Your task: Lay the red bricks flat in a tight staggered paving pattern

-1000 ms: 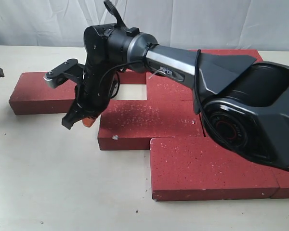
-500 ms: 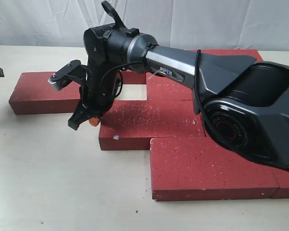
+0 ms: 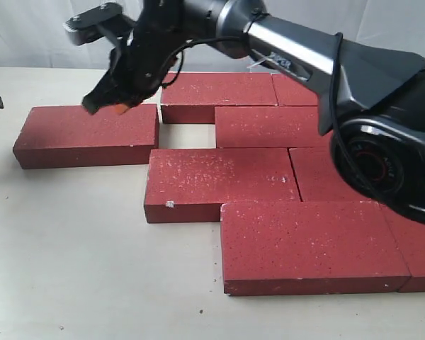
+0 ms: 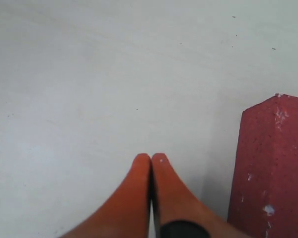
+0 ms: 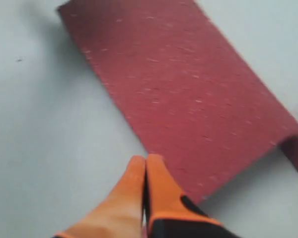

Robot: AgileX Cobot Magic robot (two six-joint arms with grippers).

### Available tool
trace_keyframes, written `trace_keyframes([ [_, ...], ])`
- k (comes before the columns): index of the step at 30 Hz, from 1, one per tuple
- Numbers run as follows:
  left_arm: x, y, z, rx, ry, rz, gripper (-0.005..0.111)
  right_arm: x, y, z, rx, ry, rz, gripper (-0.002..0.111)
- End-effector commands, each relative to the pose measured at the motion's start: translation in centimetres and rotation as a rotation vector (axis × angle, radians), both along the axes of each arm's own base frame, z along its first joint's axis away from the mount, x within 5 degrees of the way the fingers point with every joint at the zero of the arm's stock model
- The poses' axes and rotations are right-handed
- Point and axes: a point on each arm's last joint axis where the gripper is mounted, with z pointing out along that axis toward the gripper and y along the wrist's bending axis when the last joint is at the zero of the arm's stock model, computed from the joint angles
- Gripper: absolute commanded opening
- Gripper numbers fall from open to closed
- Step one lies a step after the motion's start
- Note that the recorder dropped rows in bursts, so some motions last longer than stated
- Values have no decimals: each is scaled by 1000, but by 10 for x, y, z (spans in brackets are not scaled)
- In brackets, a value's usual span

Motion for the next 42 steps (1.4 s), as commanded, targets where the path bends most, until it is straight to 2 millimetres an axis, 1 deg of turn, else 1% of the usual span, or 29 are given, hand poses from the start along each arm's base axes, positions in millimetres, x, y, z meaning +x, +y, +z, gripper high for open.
trace_keyframes([
  [1,19,2,-11,-38,35,-29,0,44,-53,-10,10,66,-185,-1],
  [3,28,4,-21,-62,47,-20,0,51,-62,-20,-3,84,-206,-1],
  [6,35,3,-33,-91,65,-22,0,56,-61,-35,-12,84,-215,-1],
  [9,40,3,-35,-105,56,-14,0,58,-60,-49,-23,97,-220,-1],
  [12,44,-4,-34,-109,45,-52,0,61,-59,-58,-27,91,-225,-1],
  [20,49,-21,-33,-83,26,-118,0,62,-61,-60,-50,77,-224,-1],
  [27,50,-23,-33,-82,18,-126,0,63,-62,-59,-55,60,-228,-1],
  [31,53,-40,-32,-65,1,-186,0,64,-62,-59,-54,58,-231,-1],
  [36,54,-40,-31,-83,-3,-172,0,64,-62,-60,-60,54,-230,-1],
  [40,57,-41,-28,-88,-14,-180,0,63,-60,-60,-38,74,-236,-1],
  [42,59,-44,-26,-86,-19,-189,0,63,-58,-64,-20,91,-241,-1],
])
